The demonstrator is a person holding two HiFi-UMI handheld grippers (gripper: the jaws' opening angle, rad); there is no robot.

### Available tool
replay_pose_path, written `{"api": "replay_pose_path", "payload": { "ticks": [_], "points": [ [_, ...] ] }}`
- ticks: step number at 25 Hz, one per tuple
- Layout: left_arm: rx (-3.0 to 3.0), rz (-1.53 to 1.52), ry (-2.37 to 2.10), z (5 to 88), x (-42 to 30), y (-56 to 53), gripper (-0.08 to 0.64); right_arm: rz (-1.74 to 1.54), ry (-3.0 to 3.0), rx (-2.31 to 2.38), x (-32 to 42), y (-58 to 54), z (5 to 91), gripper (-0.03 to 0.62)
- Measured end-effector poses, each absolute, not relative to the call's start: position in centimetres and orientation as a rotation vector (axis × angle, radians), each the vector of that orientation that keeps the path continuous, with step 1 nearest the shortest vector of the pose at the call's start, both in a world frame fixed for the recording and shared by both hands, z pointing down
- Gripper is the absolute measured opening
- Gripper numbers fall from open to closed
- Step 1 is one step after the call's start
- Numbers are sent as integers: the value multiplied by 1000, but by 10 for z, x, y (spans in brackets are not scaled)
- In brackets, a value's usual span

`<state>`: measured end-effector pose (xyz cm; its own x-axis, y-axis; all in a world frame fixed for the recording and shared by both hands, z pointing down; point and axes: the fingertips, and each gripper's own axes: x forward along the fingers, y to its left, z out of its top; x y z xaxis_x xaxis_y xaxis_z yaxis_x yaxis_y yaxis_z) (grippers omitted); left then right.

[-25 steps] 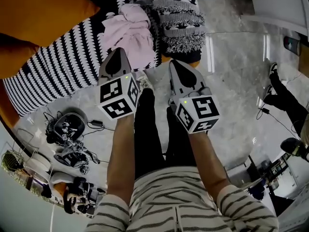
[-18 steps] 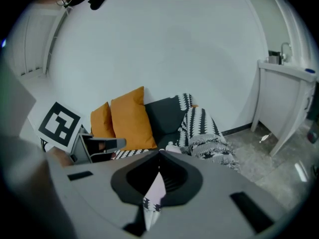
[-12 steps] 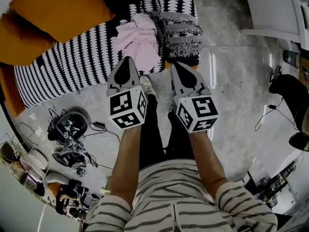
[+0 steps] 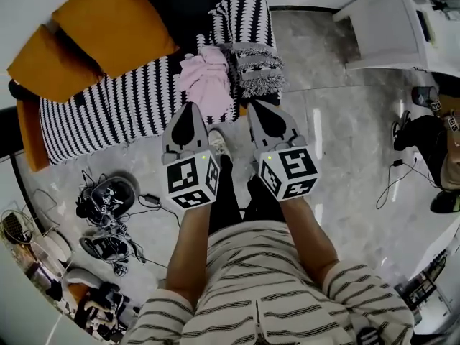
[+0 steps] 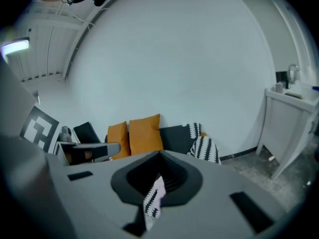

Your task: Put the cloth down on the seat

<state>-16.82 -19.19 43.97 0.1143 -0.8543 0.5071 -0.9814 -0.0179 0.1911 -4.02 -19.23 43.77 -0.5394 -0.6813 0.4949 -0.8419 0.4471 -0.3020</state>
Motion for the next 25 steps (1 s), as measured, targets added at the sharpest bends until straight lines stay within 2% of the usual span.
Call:
{"api": "replay_pose_path", "payload": {
  "ticks": [12,25],
  "points": [
    [2048,254,-1839,334,-126,-153,3,571,-2541,1328,-19,-165,337,12],
    [2185,145,-1920,245,-112,-123,3,386,-2658,1351,-11,-148,250,13]
  ]
}}
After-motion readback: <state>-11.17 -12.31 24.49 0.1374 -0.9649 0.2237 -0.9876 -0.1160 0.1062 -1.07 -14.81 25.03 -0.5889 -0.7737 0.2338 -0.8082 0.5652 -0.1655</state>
